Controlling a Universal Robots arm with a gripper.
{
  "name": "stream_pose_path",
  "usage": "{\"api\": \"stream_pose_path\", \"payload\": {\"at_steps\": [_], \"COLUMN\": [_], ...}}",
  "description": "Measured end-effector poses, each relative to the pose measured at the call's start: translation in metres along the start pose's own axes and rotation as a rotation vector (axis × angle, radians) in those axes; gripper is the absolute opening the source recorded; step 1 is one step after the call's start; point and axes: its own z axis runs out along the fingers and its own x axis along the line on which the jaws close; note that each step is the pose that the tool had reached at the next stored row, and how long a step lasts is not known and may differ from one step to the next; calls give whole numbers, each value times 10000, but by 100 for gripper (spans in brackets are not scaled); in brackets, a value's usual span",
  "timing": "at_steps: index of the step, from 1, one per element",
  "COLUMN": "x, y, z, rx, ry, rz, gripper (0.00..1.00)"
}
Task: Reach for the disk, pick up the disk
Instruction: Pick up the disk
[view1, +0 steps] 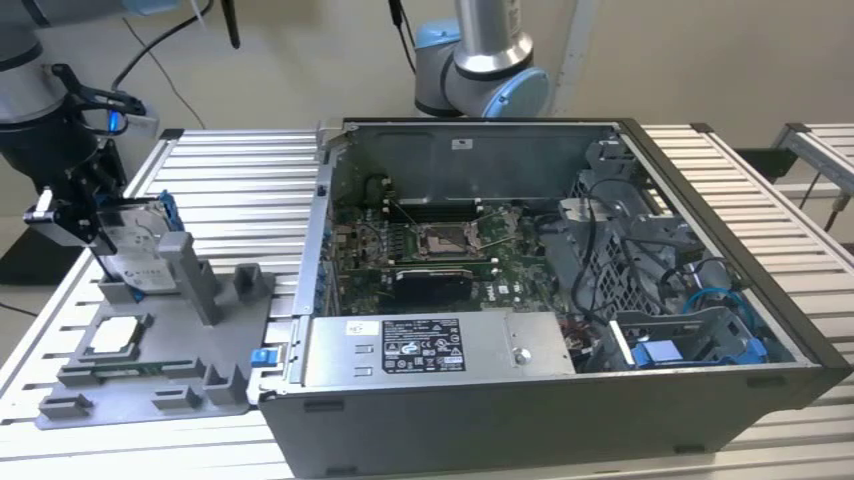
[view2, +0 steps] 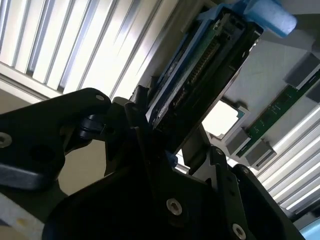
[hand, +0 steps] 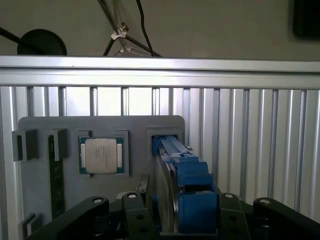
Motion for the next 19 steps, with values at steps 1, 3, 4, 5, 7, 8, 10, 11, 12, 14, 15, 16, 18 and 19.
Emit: {"api": "stream_pose_path", "payload": {"at_steps": [1, 3, 4, 5, 7, 8, 10, 11, 12, 14, 15, 16, 18, 19], "x": [0, 0, 0, 0, 0, 0, 0, 0, 0, 0, 0, 0, -1, -1], "y": [0, 0, 0, 0, 0, 0, 0, 0, 0, 0, 0, 0, 0, 0], "z": [0, 2, 3, 5, 5, 5, 5, 6, 6, 6, 5, 4, -7, -23], "rx": [0, 1, 1, 2, 0, 0, 0, 1, 1, 1, 3, 4, 1, 1], "ry": [0, 0, -1, -1, 1, 1, 0, 0, 0, 0, -1, -1, 0, 0], "rz": [0, 0, 0, 0, 0, 0, 0, 0, 0, 0, 0, 0, 1, 0], "gripper": [0, 0, 0, 0, 0, 0, 0, 0, 0, 0, 0, 0, 0, 0]}}
